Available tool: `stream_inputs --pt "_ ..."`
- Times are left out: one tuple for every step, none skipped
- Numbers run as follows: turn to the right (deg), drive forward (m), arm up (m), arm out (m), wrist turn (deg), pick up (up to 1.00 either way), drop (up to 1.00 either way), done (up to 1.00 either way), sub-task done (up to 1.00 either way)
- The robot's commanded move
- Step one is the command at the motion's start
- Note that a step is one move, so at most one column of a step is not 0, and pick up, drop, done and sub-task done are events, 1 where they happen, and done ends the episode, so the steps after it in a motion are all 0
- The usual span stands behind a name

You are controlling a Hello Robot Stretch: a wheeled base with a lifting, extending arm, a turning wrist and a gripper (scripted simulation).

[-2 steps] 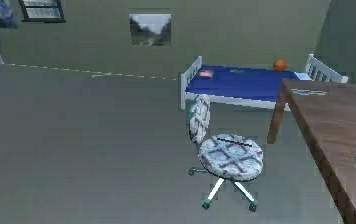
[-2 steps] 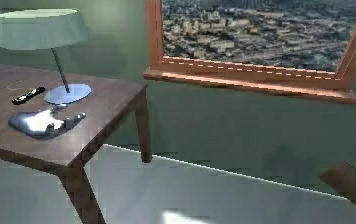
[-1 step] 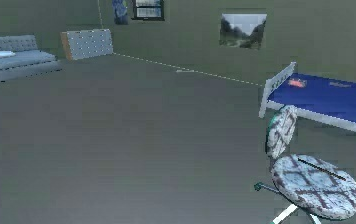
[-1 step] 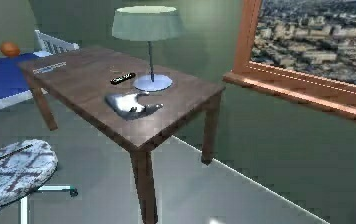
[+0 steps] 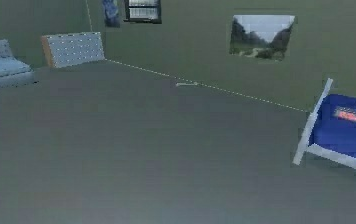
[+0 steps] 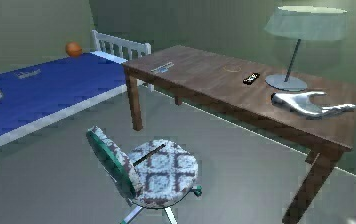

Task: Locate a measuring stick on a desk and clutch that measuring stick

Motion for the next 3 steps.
stream_inputs --pt "-9.0 0.00 0.00 0.00 0.0 0.00 0.00 0.00 0.00" --pt "0.0 0.20 0.00 0.00 0.0 0.00 0.00 0.00 0.00" --pt "45.0 0.00 0.00 0.00 0.0 0.00 0.00 0.00 0.00"
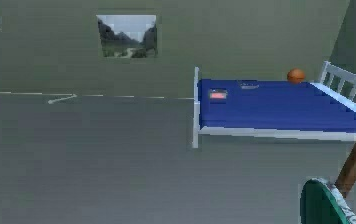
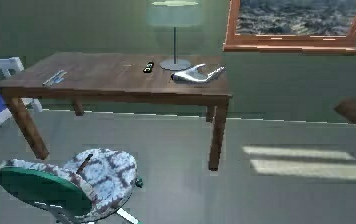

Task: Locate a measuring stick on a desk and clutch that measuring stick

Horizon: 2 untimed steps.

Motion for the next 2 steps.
stream_inputs --pt "0.0 1.00 0.00 0.00 0.0 0.00 0.00 0.00 0.00" --pt "45.0 0.00 0.00 0.00 0.0 0.00 0.00 0.00 0.00"
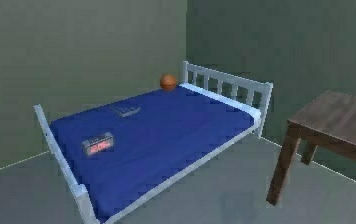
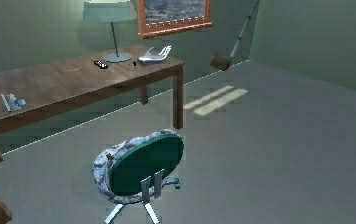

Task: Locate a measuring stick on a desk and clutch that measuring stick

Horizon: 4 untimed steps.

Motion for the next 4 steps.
stream_inputs --pt "3.0 0.00 0.00 0.00 0.0 0.00 0.00 0.00 0.00" --pt "0.0 0.40 0.00 0.00 0.0 0.00 0.00 0.00 0.00" --pt "-30.0 0.00 0.00 0.00 0.0 0.00 0.00 0.00 0.00" --pt "-3.0 0.00 0.00 0.00 0.0 0.00 0.00 0.00 0.00"
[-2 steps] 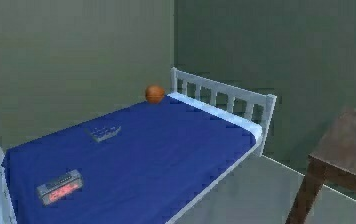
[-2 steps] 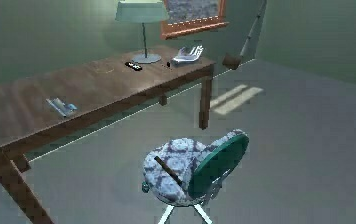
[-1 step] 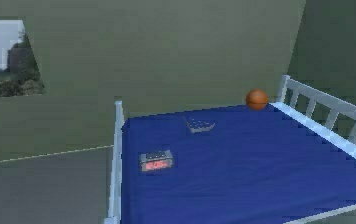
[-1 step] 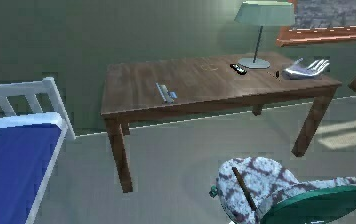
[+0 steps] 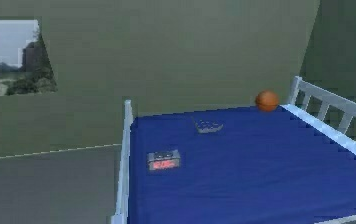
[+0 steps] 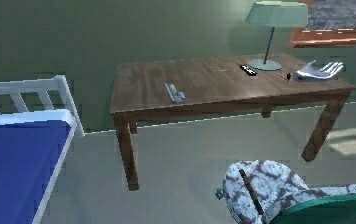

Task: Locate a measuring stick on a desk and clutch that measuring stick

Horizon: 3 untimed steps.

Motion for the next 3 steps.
stream_inputs --pt "45.0 0.00 0.00 0.00 0.0 0.00 0.00 0.00 0.00" --pt "30.0 0.00 0.00 0.00 0.0 0.00 0.00 0.00 0.00" --pt "0.0 0.85 0.00 0.00 0.0 0.00 0.00 0.00 0.00"
